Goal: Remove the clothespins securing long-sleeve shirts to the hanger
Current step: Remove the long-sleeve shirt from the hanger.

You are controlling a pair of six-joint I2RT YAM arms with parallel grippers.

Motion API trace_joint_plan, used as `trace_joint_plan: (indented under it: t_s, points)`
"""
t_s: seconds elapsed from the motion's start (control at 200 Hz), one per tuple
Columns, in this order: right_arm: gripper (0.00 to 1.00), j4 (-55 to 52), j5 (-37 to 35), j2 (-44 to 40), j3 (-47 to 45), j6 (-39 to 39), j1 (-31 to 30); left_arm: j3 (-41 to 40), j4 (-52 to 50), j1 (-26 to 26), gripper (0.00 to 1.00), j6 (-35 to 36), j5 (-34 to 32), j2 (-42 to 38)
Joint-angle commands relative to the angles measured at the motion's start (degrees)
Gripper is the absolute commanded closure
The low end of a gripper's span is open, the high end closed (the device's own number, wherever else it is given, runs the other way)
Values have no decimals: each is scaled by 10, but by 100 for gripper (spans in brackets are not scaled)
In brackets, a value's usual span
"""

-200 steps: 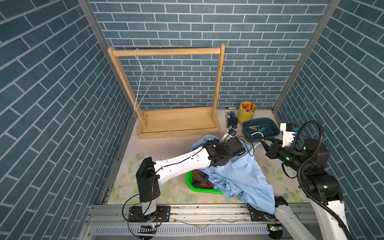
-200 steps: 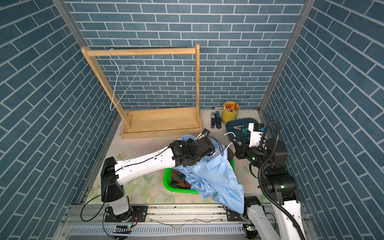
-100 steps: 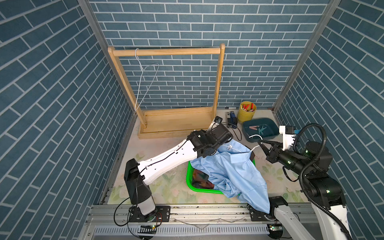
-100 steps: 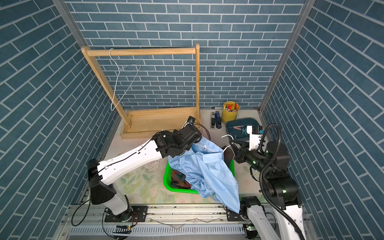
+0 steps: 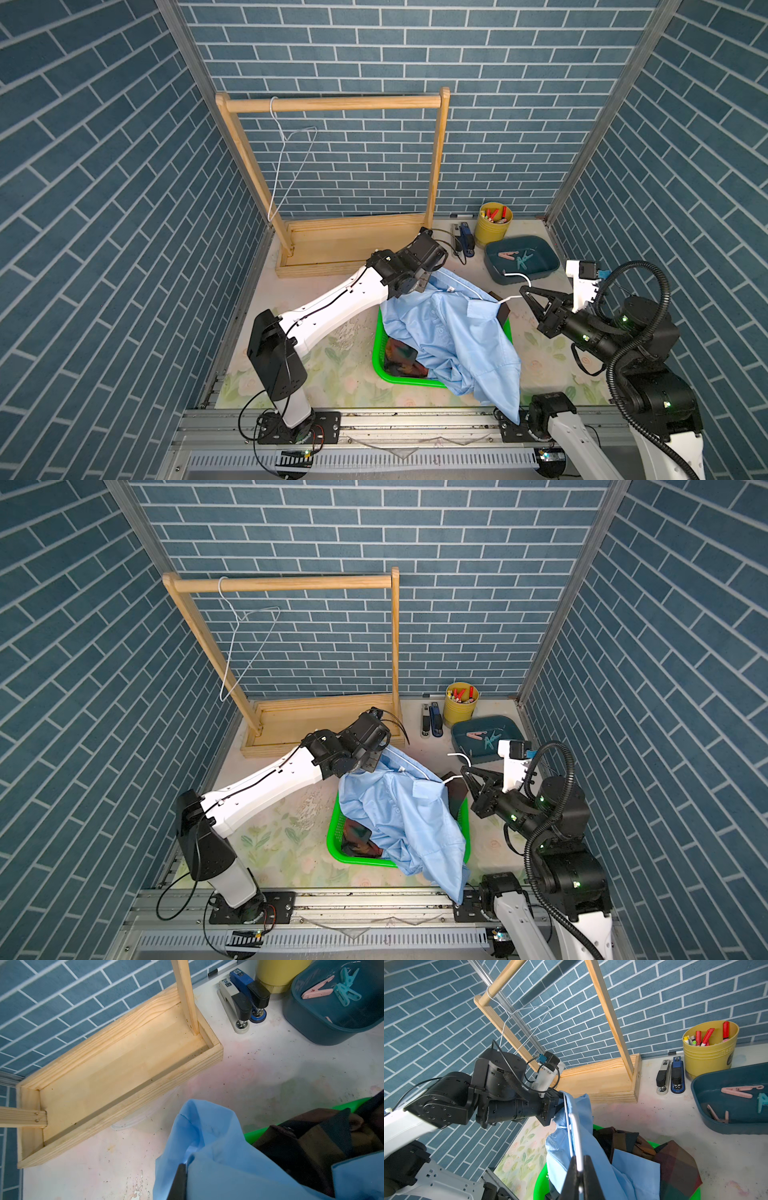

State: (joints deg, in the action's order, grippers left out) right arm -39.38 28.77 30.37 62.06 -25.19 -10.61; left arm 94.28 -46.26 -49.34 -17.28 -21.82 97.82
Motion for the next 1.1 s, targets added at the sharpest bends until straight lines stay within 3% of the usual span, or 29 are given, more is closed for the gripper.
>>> trace_joint_plan:
  t_s: [0.0,0.2,0.515,0.635,0.885,1.09]
  points:
    - [100,-13,-24,-28,7,22,-1,-22,-17,53,88,2,-11,-8]
    - [100,16,-61,-50,-8,5,0,-64,19,56,85,3,61,-15]
    - [100,61,-107,-33,-5,-11,-1,-173,68,35,86,-35,73,-64]
    - [100,87,-103,-17,-19,-28,-1,-194,73,1,86,-34,63,-84]
    - [100,191,-76,14,-44,-67,-1,-196,58,-126,86,-67,19,-70]
    - [100,251,-43,10,-92,-106,0,-241,98,-138,86,-114,43,-48]
